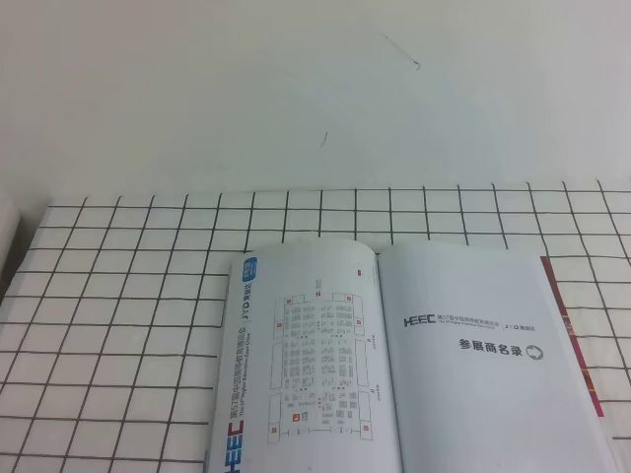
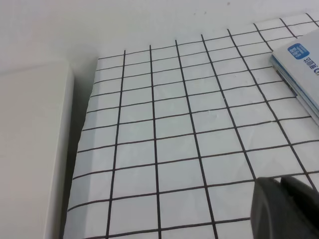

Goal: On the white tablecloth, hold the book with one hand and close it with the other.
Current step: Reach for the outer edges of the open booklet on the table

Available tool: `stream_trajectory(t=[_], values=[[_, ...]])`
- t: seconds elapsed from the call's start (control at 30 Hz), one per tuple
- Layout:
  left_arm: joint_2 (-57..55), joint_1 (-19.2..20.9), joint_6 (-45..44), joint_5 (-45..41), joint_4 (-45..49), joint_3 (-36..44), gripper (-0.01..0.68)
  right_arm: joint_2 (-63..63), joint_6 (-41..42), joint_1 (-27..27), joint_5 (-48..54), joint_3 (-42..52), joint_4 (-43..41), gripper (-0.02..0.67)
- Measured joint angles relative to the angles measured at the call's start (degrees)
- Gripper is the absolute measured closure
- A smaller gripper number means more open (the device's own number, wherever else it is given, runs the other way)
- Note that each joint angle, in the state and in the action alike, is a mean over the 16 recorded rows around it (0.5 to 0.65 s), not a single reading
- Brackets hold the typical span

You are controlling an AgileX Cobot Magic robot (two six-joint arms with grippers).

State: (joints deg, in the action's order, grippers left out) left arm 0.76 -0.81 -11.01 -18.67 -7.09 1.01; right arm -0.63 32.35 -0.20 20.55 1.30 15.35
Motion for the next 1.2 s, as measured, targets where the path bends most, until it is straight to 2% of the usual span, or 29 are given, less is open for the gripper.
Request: stream_trajectory(t=[1.2], values=[[0.00, 0.00, -0.58, 0.00, 0.22, 0.00, 0.676, 0.00, 0.00, 0.00, 0.00, 0.00, 0.00, 0.652]])
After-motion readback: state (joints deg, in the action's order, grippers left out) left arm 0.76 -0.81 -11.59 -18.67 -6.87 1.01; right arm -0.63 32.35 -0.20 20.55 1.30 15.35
